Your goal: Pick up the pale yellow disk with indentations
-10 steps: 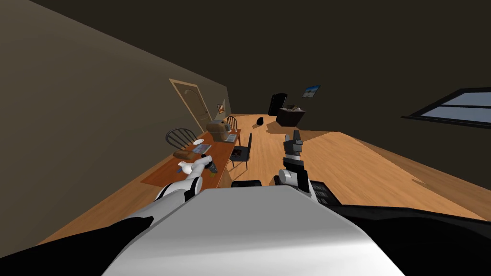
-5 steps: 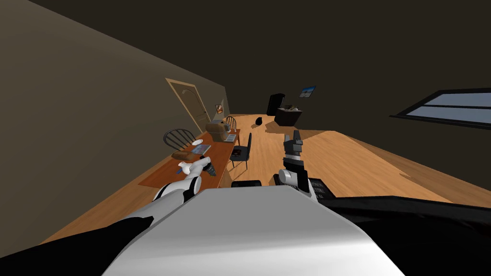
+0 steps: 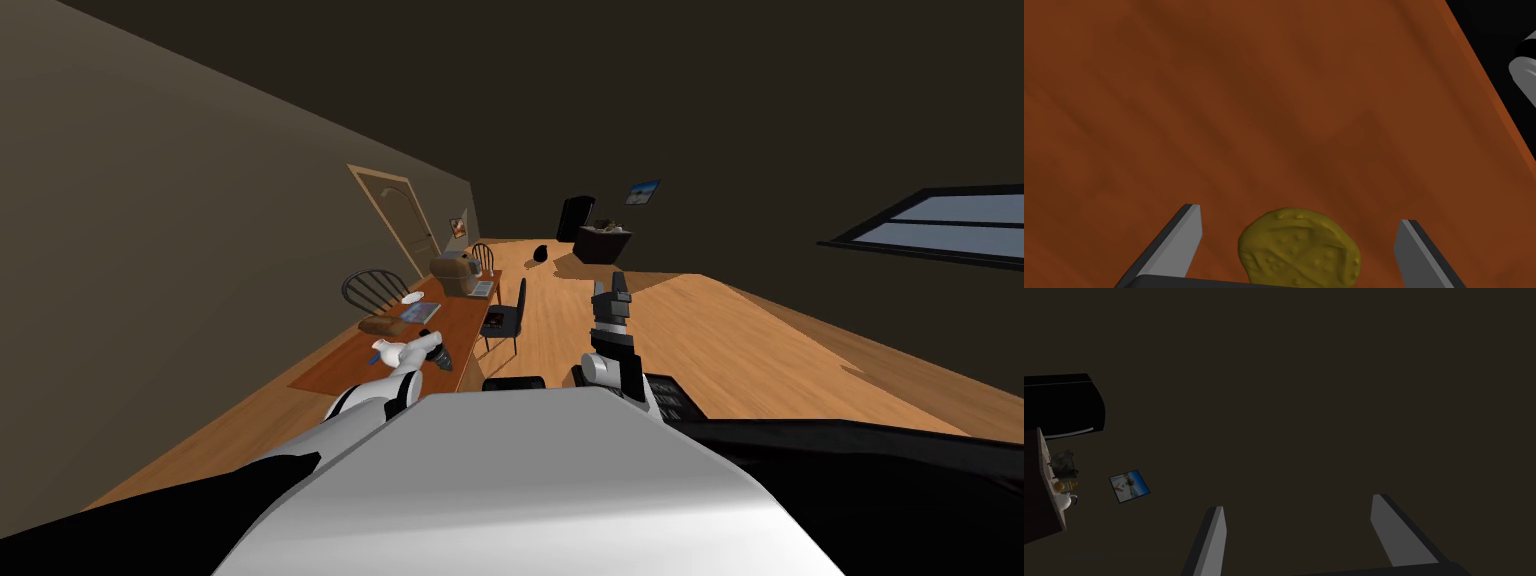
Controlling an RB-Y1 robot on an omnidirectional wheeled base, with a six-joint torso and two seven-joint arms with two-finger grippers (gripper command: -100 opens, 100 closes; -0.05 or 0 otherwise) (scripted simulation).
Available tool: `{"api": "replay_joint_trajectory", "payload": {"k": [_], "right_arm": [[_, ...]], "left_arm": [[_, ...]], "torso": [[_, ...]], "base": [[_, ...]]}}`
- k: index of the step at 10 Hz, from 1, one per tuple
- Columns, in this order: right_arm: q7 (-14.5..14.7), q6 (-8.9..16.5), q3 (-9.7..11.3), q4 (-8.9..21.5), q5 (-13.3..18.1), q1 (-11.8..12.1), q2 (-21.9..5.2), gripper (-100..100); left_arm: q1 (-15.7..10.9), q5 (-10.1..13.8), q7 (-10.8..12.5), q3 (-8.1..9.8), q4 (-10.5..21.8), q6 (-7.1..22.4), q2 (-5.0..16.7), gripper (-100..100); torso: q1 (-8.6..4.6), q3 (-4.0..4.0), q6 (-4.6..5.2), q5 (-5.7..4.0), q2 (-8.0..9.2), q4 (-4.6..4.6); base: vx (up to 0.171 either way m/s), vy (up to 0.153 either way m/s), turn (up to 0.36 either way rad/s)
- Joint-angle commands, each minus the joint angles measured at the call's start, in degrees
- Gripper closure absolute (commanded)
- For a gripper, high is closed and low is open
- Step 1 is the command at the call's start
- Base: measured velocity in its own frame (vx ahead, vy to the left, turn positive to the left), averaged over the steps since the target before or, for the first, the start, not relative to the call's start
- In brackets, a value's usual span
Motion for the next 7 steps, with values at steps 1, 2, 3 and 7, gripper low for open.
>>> {"api": "replay_joint_trajectory", "payload": {"k": [1, 2, 3, 7], "right_arm": [[0.00, 0.00, 0.00, 0.00, 0.00, 0.00, 0.00, 0], [0.00, 0.00, 0.00, 0.00, 0.00, 0.00, 0.00, 0], [0.00, 0.00, 0.00, 0.00, 0.00, -0.01, 0.00, 0], [0.00, 0.00, 0.00, 0.00, 0.00, 0.00, 0.00, 0]], "left_arm": [[0.00, 0.00, 0.00, 0.00, 0.00, 0.00, 0.00, -100], [0.02, -0.01, -0.02, -0.01, 0.08, -0.24, -0.05, 100], [0.03, 0.01, -0.02, -0.01, 0.11, -0.15, -0.10, 100], [0.04, 0.02, -0.01, -0.01, 0.13, -0.05, -0.13, 0]], "torso": [[0.00, 0.00, 0.00, 0.00, 0.00, 0.00], [-0.02, 0.02, 0.00, -0.01, 0.04, 0.01], [0.00, 0.03, 0.02, 0.00, 0.05, 0.02], [0.17, -0.05, 0.03, 0.05, -0.08, -0.01]], "base": [[0.011, 0.005, 0.002], [0.000, 0.000, 0.000], [0.000, 0.000, 0.000], [0.000, 0.000, 0.000]]}}
